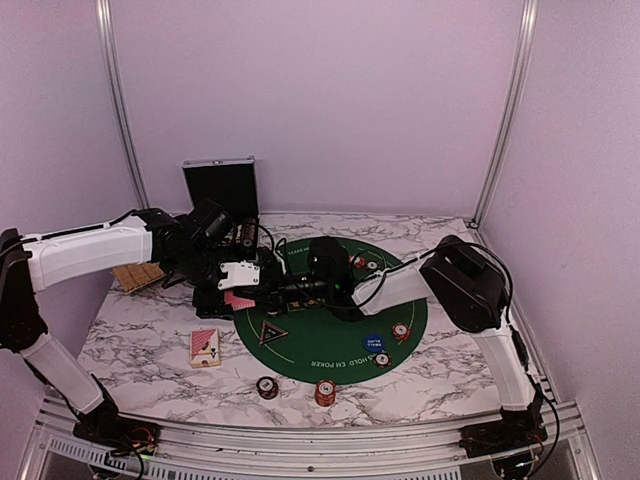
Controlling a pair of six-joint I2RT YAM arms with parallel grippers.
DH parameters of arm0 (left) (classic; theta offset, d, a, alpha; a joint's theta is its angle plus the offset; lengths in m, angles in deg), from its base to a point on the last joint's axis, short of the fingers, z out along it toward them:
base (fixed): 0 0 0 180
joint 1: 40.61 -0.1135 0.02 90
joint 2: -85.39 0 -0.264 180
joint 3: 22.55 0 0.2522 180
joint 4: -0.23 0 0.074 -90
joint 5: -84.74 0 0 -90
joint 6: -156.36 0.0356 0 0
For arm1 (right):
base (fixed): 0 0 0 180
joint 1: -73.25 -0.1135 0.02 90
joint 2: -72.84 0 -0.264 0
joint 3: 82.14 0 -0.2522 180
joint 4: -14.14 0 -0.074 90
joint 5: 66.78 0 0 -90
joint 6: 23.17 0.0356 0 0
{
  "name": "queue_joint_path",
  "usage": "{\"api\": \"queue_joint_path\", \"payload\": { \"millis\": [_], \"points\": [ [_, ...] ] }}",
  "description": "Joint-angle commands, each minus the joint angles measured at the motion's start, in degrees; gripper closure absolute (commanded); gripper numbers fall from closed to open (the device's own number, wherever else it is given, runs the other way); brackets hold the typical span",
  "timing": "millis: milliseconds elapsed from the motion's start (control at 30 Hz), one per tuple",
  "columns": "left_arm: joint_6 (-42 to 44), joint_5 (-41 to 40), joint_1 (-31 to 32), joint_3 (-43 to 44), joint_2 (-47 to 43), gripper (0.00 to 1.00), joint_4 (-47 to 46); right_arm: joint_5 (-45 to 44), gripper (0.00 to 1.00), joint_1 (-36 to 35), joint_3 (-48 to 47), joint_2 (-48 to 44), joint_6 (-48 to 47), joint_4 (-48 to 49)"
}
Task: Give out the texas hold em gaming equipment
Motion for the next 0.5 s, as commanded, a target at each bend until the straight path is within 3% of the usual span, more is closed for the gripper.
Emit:
{"api": "queue_joint_path", "payload": {
  "millis": [0, 200, 400, 433, 467],
  "points": [
    [0.26, -0.2, -0.59, -0.88, -2.37, 0.22, -3.32, 0.65, 1.0, -0.04, 0.28, -3.2, 0.21, 2.47],
    [-0.95, 0.92, -0.64, -0.34, -3.65, 0.38, -3.98, -0.2, 1.0, -0.04, -0.01, -3.3, -2.36, -1.97],
    [-1.16, 1.76, -0.64, 0.11, -4.2, 0.39, -3.89, -0.96, 1.0, -0.04, -0.47, -3.39, -3.73, -5.38],
    [-1.51, 1.86, -0.64, 0.25, -4.12, 0.4, -3.83, -1.09, 0.99, -0.04, -0.74, -3.47, -4.22, -6.16],
    [-1.79, 2.03, -0.66, 0.49, -4.04, 0.41, -3.84, -1.14, 0.91, -0.12, -0.98, -3.41, -4.55, -6.65]
  ]
}}
